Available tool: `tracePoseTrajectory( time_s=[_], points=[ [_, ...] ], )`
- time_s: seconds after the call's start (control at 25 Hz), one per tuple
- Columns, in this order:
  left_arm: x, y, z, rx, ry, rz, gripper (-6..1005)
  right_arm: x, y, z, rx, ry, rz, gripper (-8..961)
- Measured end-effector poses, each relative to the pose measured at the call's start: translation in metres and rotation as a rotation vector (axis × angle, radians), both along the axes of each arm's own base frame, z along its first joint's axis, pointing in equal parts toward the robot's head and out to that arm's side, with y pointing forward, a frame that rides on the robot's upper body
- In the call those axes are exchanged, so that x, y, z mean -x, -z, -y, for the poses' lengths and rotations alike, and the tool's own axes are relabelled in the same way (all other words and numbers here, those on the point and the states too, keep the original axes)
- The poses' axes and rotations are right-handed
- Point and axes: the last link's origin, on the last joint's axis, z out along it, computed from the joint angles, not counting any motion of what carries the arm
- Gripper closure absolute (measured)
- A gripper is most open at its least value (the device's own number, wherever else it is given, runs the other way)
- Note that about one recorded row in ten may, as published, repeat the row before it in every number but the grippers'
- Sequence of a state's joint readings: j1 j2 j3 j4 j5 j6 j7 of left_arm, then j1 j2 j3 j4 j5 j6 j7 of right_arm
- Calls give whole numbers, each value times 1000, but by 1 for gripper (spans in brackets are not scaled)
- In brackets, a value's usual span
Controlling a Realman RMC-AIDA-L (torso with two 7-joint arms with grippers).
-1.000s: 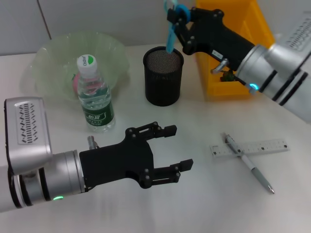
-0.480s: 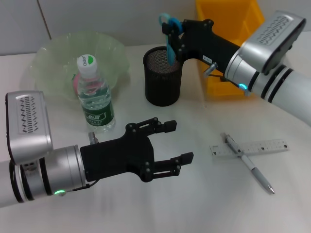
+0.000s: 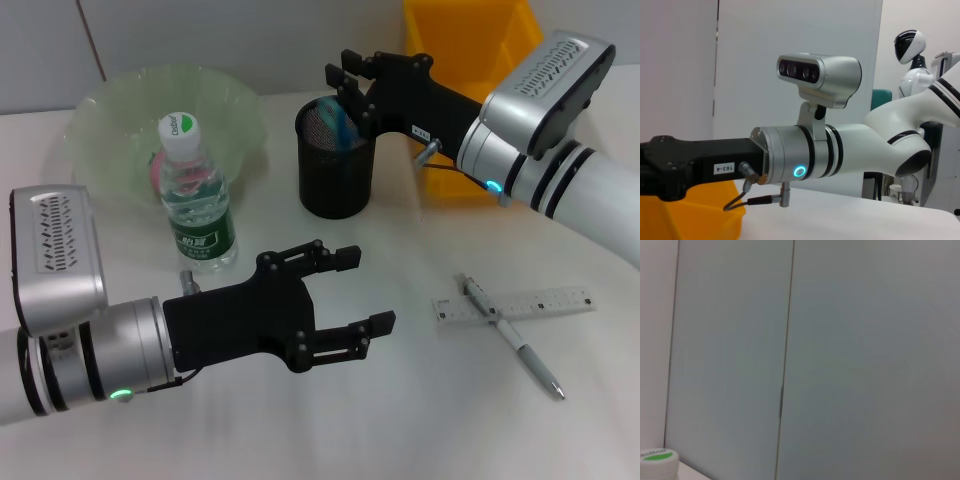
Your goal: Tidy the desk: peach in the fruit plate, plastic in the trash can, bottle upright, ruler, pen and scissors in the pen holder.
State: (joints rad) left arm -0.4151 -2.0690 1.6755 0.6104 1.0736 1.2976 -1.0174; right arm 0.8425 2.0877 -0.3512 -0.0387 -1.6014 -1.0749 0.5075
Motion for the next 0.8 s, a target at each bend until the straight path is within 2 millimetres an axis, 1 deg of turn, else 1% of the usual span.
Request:
tracePoseTrajectory(
  time_s=[0.04,0.2,0.32,0.36,0.4,0.52,0.56,0.6,0.68,0.8],
  points=[
    [0,0,0,-1,-1,0,215,0,0,0,-1,0,-1,852],
    [2,-1,1,-1,-3,-1,215,-2,-3,5,-7,-16,-29,753],
    [3,-1,1,-1,-3,-7,215,-5,-14,15,-35,-39,-120,678],
    [6,-3,1,-8,-6,-10,215,-13,-33,26,-80,-49,-238,653],
    [6,-3,1,-8,-6,-10,215,-13,-33,26,-80,-49,-238,614],
    [9,-8,0,-21,-12,-3,215,-28,-65,40,-123,-58,-382,497],
    [9,-9,0,-23,-11,-2,215,-41,-87,48,-122,-49,-446,458],
    [10,-11,0,-23,-10,-2,214,-41,-87,48,-122,-49,-446,420],
    [13,-13,0,-22,-10,-8,214,-49,-103,56,-110,-47,-480,343],
    [17,-15,0,-14,-13,-23,214,-64,-132,76,-83,-56,-498,229]
  ],
)
